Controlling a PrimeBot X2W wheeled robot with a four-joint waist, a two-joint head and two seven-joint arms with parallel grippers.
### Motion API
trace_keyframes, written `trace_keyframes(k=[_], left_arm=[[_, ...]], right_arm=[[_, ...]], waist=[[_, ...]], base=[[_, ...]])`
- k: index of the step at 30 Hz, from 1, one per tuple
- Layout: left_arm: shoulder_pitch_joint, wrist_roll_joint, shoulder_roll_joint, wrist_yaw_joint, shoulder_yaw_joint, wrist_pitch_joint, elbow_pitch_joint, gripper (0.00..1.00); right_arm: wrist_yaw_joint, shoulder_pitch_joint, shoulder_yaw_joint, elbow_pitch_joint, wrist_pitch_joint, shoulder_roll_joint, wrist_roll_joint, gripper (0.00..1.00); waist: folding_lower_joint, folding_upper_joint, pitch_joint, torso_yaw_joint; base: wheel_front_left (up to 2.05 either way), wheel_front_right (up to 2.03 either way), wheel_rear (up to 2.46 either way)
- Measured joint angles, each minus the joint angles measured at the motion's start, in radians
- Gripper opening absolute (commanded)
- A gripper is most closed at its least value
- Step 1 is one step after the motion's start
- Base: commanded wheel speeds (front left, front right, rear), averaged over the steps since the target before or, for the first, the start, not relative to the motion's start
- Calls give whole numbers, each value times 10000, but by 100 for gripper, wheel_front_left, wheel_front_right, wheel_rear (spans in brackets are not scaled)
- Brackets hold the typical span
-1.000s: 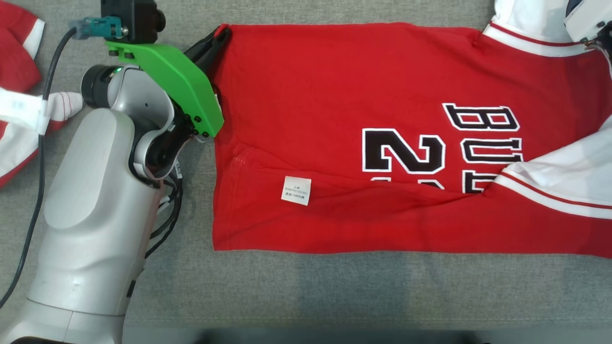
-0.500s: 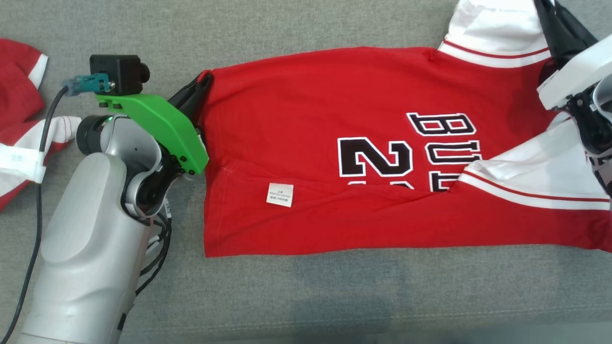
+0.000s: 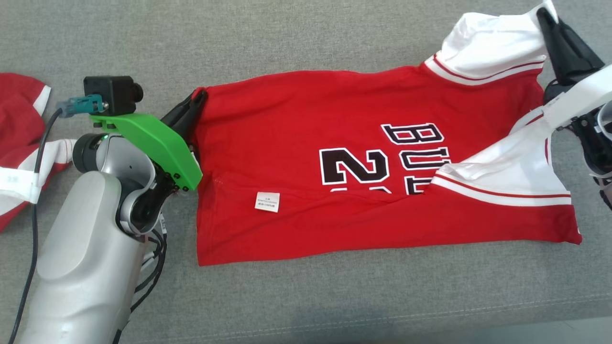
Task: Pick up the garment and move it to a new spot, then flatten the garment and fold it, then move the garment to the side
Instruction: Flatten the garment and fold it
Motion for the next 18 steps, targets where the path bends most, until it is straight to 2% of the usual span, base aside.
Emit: trace_keyframes(k=[15,18], left_arm=[[58,-71,13,-44,-77,-395,-21,0],[108,-69,23,-88,-109,-579,-58,0]], right_arm=[[-29,453,-163,-431,-249,-255,-35,0],[-119,623,-140,-568,-326,-276,-151,0]], waist=[[0,0,-226,-103],[0,0,-290,-124]], base=[[0,0,0],[0,0,0]])
